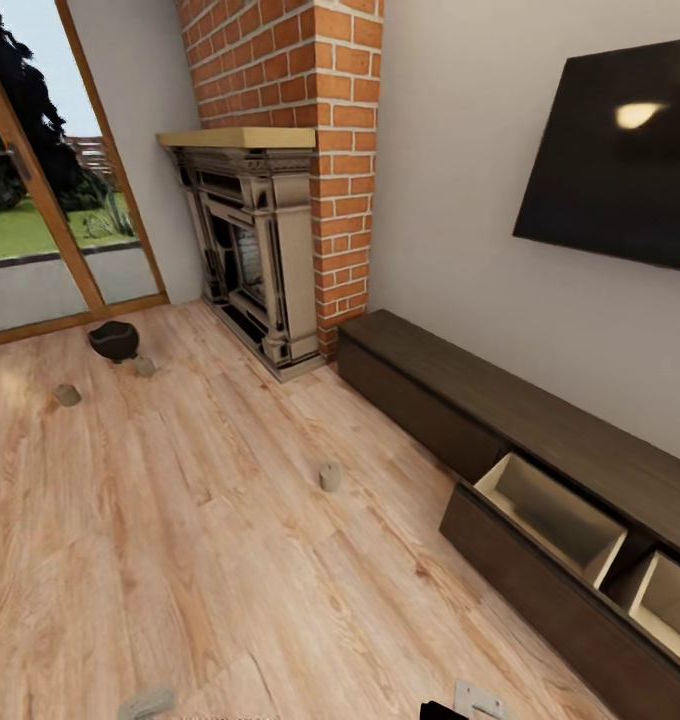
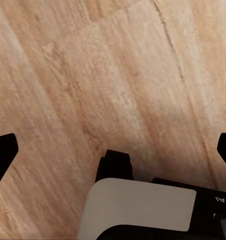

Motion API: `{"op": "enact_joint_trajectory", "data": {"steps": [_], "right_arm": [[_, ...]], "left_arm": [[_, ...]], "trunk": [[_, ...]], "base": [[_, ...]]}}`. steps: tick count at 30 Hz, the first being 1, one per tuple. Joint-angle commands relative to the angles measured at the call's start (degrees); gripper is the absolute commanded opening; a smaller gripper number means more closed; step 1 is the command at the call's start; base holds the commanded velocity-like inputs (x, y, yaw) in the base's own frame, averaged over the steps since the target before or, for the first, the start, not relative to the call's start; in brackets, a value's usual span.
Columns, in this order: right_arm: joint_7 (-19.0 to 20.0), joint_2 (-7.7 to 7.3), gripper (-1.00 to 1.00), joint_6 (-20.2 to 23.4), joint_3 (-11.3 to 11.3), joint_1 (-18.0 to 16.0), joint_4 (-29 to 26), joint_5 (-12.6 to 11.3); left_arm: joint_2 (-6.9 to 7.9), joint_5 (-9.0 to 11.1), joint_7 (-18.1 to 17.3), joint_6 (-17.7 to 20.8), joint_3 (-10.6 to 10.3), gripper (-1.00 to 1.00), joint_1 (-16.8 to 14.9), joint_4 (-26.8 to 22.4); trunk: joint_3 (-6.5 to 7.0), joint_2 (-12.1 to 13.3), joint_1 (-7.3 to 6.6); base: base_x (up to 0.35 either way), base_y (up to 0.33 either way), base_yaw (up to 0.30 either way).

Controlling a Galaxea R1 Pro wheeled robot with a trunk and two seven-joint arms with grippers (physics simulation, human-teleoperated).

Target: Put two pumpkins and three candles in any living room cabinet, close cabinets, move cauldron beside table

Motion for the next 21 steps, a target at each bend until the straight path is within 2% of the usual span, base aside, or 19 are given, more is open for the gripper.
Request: {"op": "enact_joint_trajectory", "data": {"steps": [1,4,8,21], "right_arm": [[0.01,0.0,1.0,-0.01,0.0,0.0,-0.03,-0.03],[0.02,0.0,1.0,-0.02,0.0,0.0,-0.08,-0.04],[0.03,0.0,1.0,-0.1,0.0,0.0,-0.1,-0.05],[0.15,0.0,1.0,-1.6,0.0,0.09,-0.07,-0.08]], "left_arm": [[0.0,-0.01,0.0,0.0,0.0,1.0,0.0,0.0],[-0.05,-0.01,0.0,0.0,-0.04,1.0,0.0,0.0],[-0.04,-0.01,0.0,0.01,-0.03,1.0,0.0,0.0],[0.0,-0.01,0.0,0.0,-0.07,1.0,0.0,0.0]], "trunk": [[0.03,0.0,0.0],[0.12,0.0,0.0],[0.21,0.0,0.0],[1.14,0.0,0.0]], "base": [[0.0,0.0,0.286],[0.007,0.0,0.26],[0.111,0.0,0.075],[0.289,0.068,0.073]]}}
